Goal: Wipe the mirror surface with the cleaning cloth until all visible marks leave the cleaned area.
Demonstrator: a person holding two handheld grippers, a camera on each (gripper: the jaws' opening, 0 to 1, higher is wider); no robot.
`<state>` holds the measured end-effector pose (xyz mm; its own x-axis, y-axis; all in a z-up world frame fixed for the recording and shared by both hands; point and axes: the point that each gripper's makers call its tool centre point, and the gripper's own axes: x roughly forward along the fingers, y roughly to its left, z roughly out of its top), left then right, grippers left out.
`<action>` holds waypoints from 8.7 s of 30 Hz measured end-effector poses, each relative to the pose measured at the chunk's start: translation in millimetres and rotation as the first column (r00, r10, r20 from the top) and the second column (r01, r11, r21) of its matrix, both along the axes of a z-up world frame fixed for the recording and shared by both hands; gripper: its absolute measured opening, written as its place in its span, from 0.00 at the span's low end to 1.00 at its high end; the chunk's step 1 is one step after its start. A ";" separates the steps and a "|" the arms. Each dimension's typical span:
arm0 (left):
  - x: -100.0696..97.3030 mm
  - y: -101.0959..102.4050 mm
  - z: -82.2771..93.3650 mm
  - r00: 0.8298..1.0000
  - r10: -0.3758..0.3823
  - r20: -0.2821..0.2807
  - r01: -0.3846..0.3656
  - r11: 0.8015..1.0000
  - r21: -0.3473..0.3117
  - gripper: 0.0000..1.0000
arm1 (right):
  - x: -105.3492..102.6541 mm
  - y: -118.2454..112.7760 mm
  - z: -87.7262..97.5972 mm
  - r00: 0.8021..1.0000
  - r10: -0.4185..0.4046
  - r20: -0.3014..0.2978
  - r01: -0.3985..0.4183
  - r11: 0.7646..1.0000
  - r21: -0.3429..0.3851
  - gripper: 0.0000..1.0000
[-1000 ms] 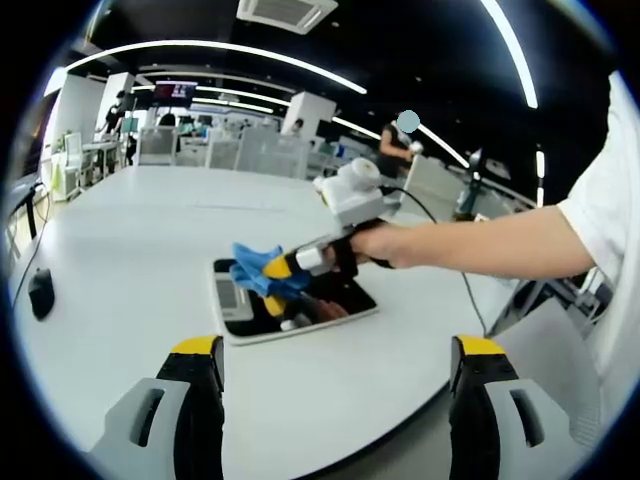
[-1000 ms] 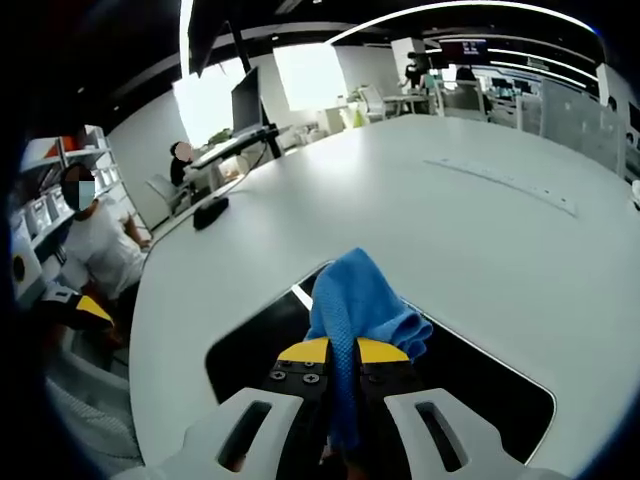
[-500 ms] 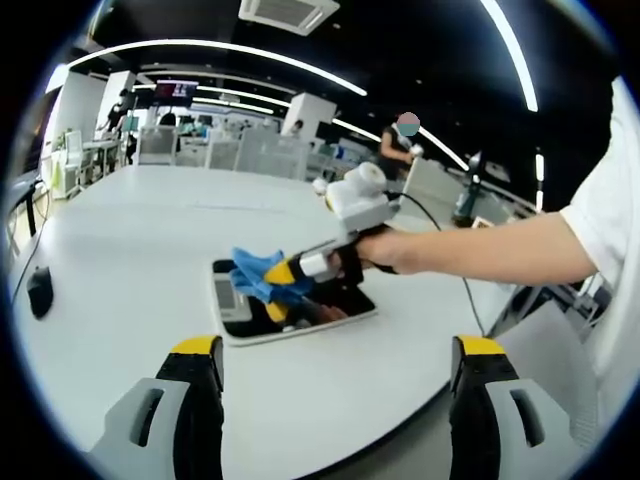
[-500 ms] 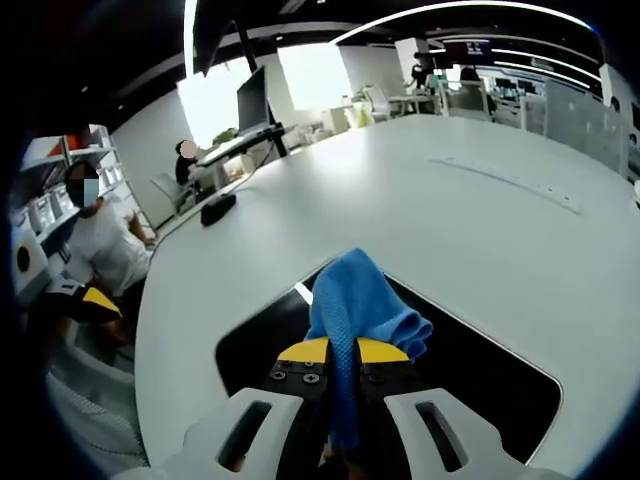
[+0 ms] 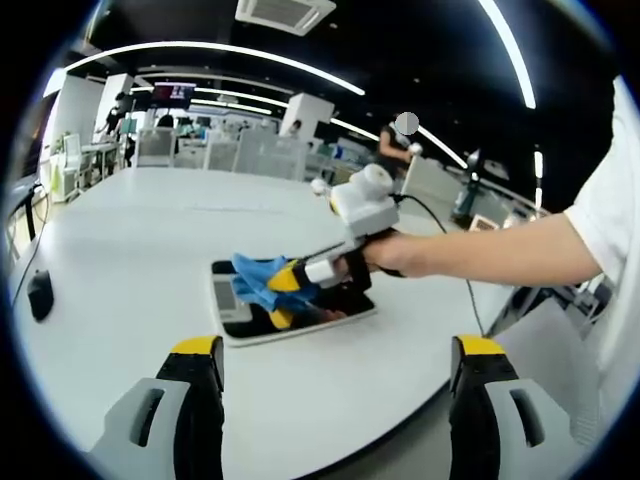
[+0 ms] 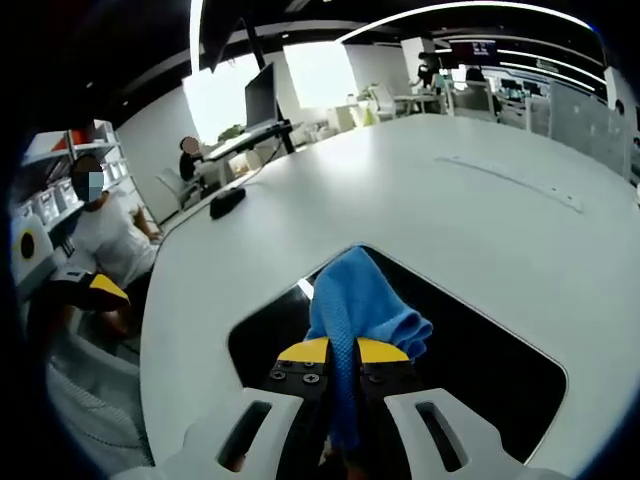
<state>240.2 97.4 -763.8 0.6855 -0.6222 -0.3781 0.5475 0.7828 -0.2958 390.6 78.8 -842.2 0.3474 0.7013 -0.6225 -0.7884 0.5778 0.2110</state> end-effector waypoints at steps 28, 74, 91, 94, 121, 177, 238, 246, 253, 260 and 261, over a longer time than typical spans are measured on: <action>0.3 1.1 2.1 1.000 0.005 0.013 -0.005 1.000 0.003 0.95 | -7.1 -6.9 -7.4 0.999 0.036 -0.019 -0.036 0.999 0.009 0.03; 0.7 4.3 2.5 0.999 0.016 0.038 -0.017 0.999 0.040 0.96 | -47.0 -11.6 -7.8 0.993 0.117 -0.022 -0.117 0.993 -0.017 0.03; 1.1 5.1 3.0 0.999 0.024 0.038 -0.025 0.999 0.040 0.96 | -48.8 -11.6 -7.8 0.991 0.135 -0.014 -0.135 0.990 -0.031 0.03; 1.2 5.4 2.9 0.999 0.025 0.039 -0.027 0.999 0.041 0.96 | -49.4 -12.9 -7.8 0.990 0.138 -0.015 -0.138 0.990 -0.033 0.03; 0.8 5.2 2.6 0.999 0.021 0.043 -0.023 0.998 0.051 0.95 | -51.6 -41.8 -8.3 0.992 0.124 -0.018 -0.125 0.990 -0.066 0.03; 2.3 7.6 1.2 0.999 0.039 0.035 -0.041 0.998 0.056 0.95 | -25.0 -50.5 -8.6 0.994 0.113 -0.011 -0.114 0.990 -0.080 0.03; 5.4 11.0 -0.2 0.998 0.062 0.021 -0.063 0.997 0.049 0.96 | 23.8 -47.4 -2.0 1.000 0.015 0.019 -0.013 0.998 -0.063 0.04; 5.2 10.8 -0.6 0.998 0.063 0.017 -0.064 0.997 0.051 0.95 | 34.5 -48.0 -2.5 1.000 -0.007 0.028 0.009 0.998 -0.061 0.04; 5.6 11.2 -0.7 0.998 0.067 0.016 -0.067 0.996 0.050 0.95 | 42.8 -50.6 -4.0 0.999 -0.025 0.033 0.027 0.998 -0.064 0.04; 5.6 11.3 -0.9 0.998 0.067 0.015 -0.068 0.996 0.050 0.95 | 46.5 -51.2 -5.5 0.999 -0.027 0.031 0.029 0.997 -0.065 0.03; 5.6 11.3 -0.9 0.998 0.067 0.014 -0.068 0.996 0.049 0.95 | 45.5 -50.9 -5.1 0.999 -0.027 0.031 0.029 0.997 -0.065 0.03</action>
<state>245.8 108.7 -764.7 0.7303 -0.5551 -0.3982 0.4962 0.8317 -0.2493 436.1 27.9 -847.3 0.3853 0.6490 -0.6560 -0.7771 0.6115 0.1485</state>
